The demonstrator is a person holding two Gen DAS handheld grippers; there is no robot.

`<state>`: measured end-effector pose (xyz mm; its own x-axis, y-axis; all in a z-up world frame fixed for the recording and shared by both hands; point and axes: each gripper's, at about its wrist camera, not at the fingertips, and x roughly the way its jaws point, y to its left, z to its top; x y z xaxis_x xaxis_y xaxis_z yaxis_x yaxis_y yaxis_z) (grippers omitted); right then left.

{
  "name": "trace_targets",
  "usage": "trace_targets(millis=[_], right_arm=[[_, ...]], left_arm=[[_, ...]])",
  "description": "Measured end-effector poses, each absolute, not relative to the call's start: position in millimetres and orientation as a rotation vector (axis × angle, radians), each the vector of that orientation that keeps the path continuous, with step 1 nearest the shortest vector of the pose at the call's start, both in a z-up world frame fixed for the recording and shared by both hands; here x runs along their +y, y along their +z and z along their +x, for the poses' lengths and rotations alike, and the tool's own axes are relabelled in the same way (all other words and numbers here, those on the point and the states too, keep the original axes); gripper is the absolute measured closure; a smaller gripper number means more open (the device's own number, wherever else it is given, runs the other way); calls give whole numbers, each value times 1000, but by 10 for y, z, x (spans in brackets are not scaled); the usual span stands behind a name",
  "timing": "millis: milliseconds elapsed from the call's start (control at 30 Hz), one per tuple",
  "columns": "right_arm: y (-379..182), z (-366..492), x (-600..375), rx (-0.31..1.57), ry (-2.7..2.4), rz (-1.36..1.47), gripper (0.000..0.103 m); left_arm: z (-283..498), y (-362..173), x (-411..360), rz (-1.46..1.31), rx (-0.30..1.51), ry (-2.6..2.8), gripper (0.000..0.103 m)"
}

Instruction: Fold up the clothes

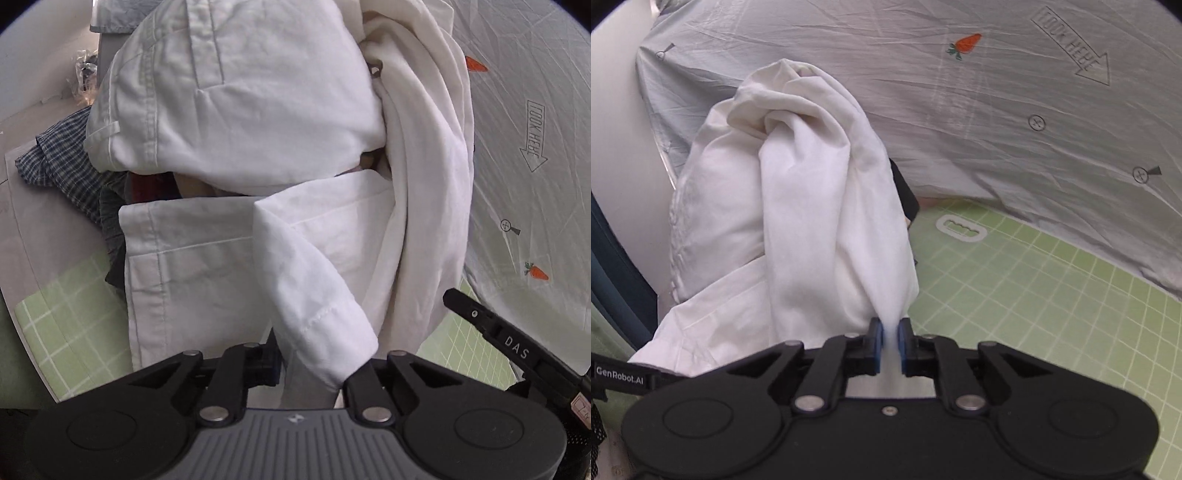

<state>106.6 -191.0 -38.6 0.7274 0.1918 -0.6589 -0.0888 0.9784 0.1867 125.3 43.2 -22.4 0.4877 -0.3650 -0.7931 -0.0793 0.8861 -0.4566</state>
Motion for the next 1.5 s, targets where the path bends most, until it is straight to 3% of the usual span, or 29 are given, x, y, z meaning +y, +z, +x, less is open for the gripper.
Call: trace_targets(millis=[100,133,167,233,500,567,600,633,700,733,833,1100,1167,1333,1500], right_arm=[[-404,1013,-1958,720,131,165,54],[-394,1019,-1950,714,133,175,53],[-384,1026,-1941,708,134,186,53],[-391,1084,-1876,705,132,192,40],[-517,1487,-1612,729,167,202,21],[-557,1602,-1545,738,181,203,22],[-589,1653,-1505,752,206,200,38],[-590,1648,-1495,752,222,203,66],[-592,1635,-1474,750,252,207,83],[-565,1564,-1465,730,243,170,90],[-475,1266,-1548,677,190,69,95],[-782,729,-2145,770,-32,-46,96],[-943,733,-2188,821,-74,-76,93],[-1186,800,-2360,910,-142,-33,71],[-1258,874,-2493,925,-151,19,62]], left_arm=[[1257,-45,569,-454,963,-127,50],[1261,16,626,-449,932,-98,34],[1277,54,694,-456,911,-69,28],[1370,32,831,-485,907,-35,27],[1620,-174,1108,-651,955,32,24],[1613,-228,1082,-660,968,27,24],[1612,-239,1047,-652,973,21,24],[1610,-248,1013,-643,977,15,24],[1600,-231,951,-620,977,4,24],[1591,-219,932,-608,975,2,24],[1588,-210,938,-592,975,0,24],[1595,-261,932,-612,1000,-6,24],[1595,-273,875,-603,1012,-19,24],[1530,-99,780,-543,973,-78,24],[1537,192,781,-504,860,-130,16]])
